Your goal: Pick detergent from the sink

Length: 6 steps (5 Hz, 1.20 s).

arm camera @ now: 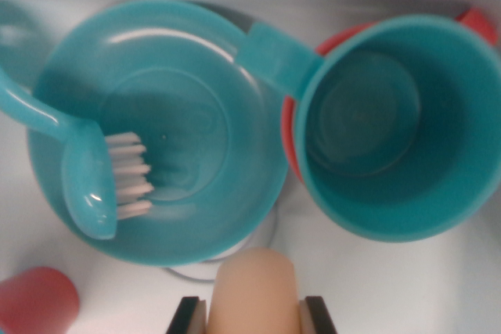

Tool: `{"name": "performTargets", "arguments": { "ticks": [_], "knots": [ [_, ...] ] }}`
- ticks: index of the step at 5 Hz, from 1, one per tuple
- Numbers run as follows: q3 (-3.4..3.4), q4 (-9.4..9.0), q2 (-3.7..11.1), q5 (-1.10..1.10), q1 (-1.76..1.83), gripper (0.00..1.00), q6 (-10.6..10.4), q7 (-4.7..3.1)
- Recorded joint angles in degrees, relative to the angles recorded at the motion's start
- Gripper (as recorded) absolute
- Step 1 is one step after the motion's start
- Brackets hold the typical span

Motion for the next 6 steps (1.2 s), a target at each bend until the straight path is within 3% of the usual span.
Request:
{"name": "performTargets", "arguments": {
  "ticks": [1,2,3,4,5,6],
  "knots": [
    [0.0,0.0,0.0,0.0,0.0,1.0,0.0,0.0],
    [0.01,1.26,-0.35,-0.06,0.01,1.0,1.61,0.05],
    [0.01,1.26,-0.35,-0.06,0.01,1.0,1.61,0.05],
    [0.01,2.68,-0.75,-0.13,0.02,1.0,3.43,0.11],
    [0.01,2.68,-0.75,-0.13,0.02,1.0,3.43,0.11],
    [0.02,4.33,-1.21,-0.21,0.04,1.0,5.53,0.18]
  ]
}}
